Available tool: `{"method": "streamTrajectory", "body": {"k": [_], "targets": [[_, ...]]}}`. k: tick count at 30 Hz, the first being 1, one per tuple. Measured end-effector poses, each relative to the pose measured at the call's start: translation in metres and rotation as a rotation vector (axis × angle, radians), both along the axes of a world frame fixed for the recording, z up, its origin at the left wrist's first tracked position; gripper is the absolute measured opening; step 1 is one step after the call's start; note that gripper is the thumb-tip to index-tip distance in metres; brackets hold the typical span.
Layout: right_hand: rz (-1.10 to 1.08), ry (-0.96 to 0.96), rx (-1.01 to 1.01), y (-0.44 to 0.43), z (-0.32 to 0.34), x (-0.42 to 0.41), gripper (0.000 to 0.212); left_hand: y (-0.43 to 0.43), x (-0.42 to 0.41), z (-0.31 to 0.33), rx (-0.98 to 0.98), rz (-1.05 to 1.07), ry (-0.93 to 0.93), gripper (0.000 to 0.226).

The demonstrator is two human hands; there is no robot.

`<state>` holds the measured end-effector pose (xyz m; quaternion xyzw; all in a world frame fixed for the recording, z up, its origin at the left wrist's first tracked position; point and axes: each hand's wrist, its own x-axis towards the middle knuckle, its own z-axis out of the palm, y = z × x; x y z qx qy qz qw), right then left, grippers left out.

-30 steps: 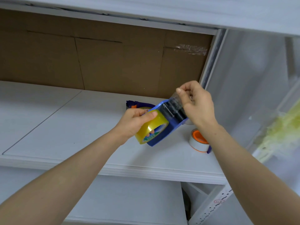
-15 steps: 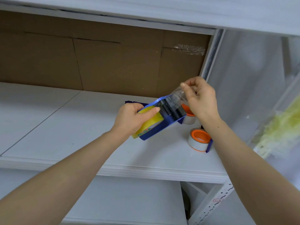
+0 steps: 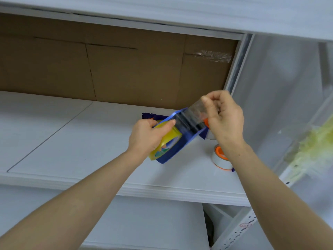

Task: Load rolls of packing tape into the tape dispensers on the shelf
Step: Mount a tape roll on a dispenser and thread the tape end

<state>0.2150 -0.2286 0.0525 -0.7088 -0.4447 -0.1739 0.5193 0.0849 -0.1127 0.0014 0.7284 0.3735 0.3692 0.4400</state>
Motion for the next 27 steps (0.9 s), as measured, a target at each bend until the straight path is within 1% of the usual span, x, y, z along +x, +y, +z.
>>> {"method": "streamTrajectory", "body": {"k": [3, 6, 10, 13, 15, 18, 19, 22, 24, 26, 27], "targets": [[0.013, 0.005, -0.023, 0.000, 0.010, 0.008, 0.016, 0.004, -0.005, -0.006, -0.016, 0.035, -0.015, 0.068], [0.042, 0.117, -0.053, 0.008, 0.015, 0.023, 0.012, 0.000, -0.007, -0.009, -0.026, 0.015, -0.053, 0.062], [0.068, 0.263, -0.031, 0.018, 0.014, 0.038, 0.014, -0.001, -0.009, -0.004, -0.018, 0.009, -0.110, 0.064], [0.103, 0.395, -0.060, 0.021, 0.008, 0.043, 0.016, -0.002, -0.012, -0.001, -0.015, 0.020, -0.153, 0.050], [0.158, 0.577, -0.066, 0.022, 0.000, 0.044, 0.018, -0.004, -0.013, -0.001, -0.020, 0.022, -0.210, 0.046], [0.259, 0.924, -0.038, 0.027, -0.022, 0.037, 0.014, -0.009, -0.012, -0.002, 0.007, 0.023, -0.303, 0.053], [0.285, 1.057, -0.035, 0.030, -0.031, 0.033, 0.011, -0.011, -0.011, -0.002, 0.017, 0.023, -0.323, 0.053], [0.454, 1.450, 0.011, 0.041, -0.048, 0.019, 0.017, -0.015, -0.012, -0.004, 0.024, 0.030, -0.366, 0.053], [0.547, 1.556, -0.002, 0.042, -0.049, 0.010, 0.006, -0.015, -0.014, -0.005, 0.026, 0.026, -0.372, 0.053], [0.664, 1.560, -0.045, 0.041, -0.050, 0.004, 0.039, -0.015, -0.016, -0.004, 0.034, 0.009, -0.370, 0.052], [0.705, 1.558, -0.060, 0.042, -0.052, 0.001, 0.047, -0.015, -0.016, -0.002, 0.038, -0.001, -0.370, 0.052]]}}
